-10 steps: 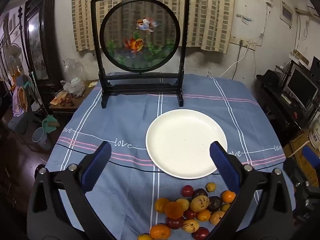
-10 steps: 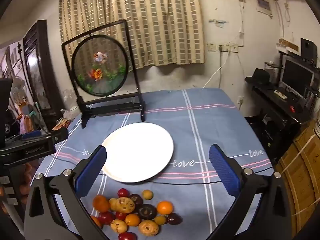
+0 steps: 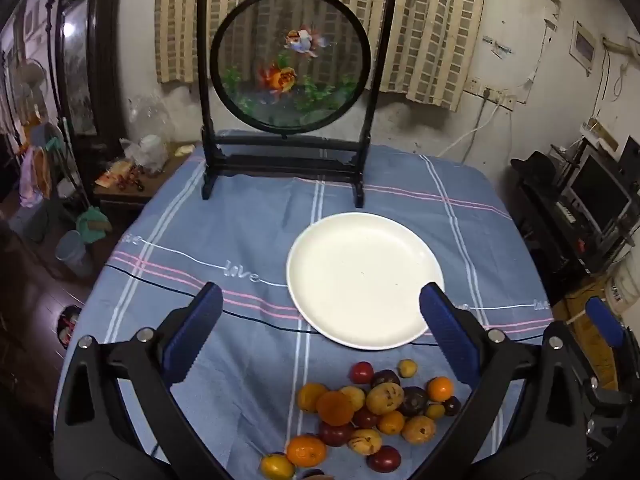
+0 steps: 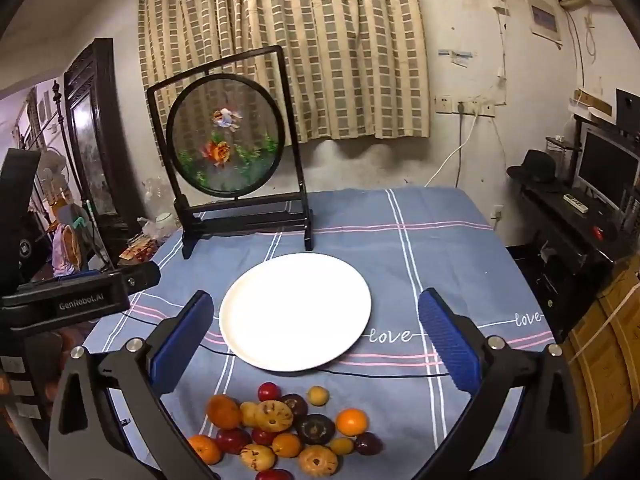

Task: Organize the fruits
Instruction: 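Move both tools toward the fruit pile in front of the plate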

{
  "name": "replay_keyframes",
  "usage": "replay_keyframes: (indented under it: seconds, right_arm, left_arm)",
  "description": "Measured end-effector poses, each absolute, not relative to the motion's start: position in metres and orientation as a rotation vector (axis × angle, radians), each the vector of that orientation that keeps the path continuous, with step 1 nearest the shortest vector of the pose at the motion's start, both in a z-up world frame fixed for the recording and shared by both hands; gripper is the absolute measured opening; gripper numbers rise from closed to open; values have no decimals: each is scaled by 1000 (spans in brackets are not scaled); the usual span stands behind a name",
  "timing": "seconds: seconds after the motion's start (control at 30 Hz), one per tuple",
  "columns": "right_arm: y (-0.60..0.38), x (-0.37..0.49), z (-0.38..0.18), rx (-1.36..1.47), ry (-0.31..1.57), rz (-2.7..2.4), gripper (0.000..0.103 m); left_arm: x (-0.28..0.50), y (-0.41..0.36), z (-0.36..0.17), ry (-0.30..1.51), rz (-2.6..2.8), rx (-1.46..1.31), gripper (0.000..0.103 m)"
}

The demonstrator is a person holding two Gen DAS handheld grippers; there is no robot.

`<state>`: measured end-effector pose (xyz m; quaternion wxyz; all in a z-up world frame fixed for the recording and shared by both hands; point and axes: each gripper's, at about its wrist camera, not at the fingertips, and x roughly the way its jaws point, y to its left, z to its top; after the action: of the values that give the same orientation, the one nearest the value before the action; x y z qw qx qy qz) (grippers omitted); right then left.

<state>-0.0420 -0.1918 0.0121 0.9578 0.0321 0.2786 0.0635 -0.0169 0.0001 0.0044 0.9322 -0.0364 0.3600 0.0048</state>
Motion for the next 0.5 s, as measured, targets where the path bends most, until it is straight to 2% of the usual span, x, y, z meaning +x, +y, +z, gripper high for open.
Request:
replay_keyframes:
  seconds: [0.5]
  right_arm:
    - [-200, -59, 2, 51, 596, 91, 102]
  left_arm:
    - [-17, -6, 3, 727, -26, -21, 100]
